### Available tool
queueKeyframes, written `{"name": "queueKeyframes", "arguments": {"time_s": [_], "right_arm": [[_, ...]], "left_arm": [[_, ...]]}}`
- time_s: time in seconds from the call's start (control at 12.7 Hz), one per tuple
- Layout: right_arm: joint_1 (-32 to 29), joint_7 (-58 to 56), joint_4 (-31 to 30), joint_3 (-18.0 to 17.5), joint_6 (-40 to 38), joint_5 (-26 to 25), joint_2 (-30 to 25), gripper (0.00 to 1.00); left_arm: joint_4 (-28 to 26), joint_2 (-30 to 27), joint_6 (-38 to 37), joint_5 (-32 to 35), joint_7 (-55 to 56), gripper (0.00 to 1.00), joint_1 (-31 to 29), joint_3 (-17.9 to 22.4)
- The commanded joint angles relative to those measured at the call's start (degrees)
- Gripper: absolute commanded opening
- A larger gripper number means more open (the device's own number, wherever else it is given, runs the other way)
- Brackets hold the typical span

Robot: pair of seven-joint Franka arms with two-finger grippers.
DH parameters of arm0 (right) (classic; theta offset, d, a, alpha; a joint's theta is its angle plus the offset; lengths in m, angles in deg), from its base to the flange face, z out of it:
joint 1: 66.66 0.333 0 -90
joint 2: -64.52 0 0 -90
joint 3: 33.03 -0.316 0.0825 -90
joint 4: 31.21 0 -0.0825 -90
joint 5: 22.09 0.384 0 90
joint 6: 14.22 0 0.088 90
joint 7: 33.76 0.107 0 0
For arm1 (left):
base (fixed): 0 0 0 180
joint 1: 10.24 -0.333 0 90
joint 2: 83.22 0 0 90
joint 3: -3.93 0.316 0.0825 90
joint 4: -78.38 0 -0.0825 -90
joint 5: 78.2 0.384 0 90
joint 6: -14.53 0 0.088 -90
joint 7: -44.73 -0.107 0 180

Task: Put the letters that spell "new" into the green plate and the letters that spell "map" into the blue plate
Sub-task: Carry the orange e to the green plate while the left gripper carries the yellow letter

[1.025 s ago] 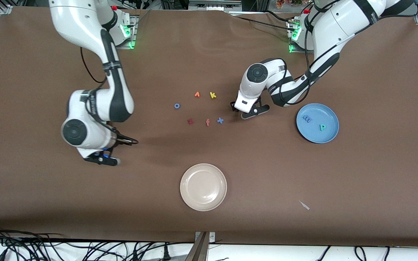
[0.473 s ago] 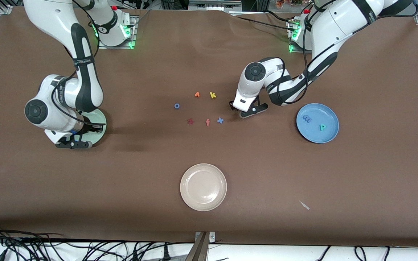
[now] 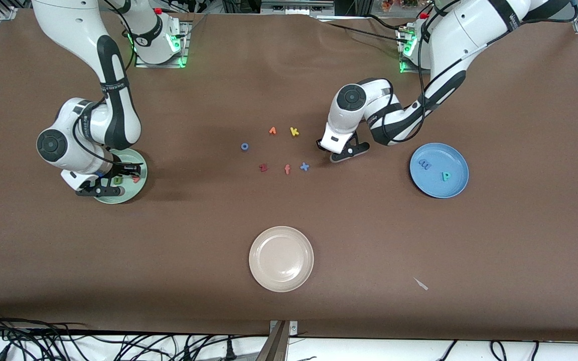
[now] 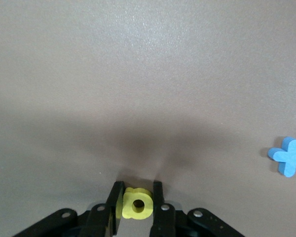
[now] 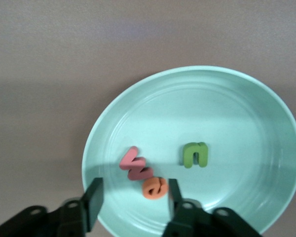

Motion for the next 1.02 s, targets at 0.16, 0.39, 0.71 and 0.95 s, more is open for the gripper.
{"name": "queueKeyframes", "arguments": {"time_s": [0.16,0.39,0.71,0.95], "right_arm": [[0.78,6.2,11.22,0.97,-17.32,-0.59,-1.73,1.0],[0.95,9.2,17.46,0.97,-28.22,-1.55,-1.81,1.0],[1.13,9.47,22.91,0.88,-36.15,-4.54,-1.81,1.0],[3.07,12.53,24.33,0.19,-37.91,-7.43,-2.51,1.0]], "left_arm": [[9.03,0.15,-11.25,-5.91,-4.68,0.04,-1.44,0.02],[12.91,-2.22,-20.58,-13.5,-16.64,0.02,-6.0,-0.07],[12.83,-5.03,-27.52,-13.77,-34.9,0.02,-20.39,-2.52],[11.17,-4.95,-30.53,-12.99,-51.16,0.02,-32.62,-4.73]]}}
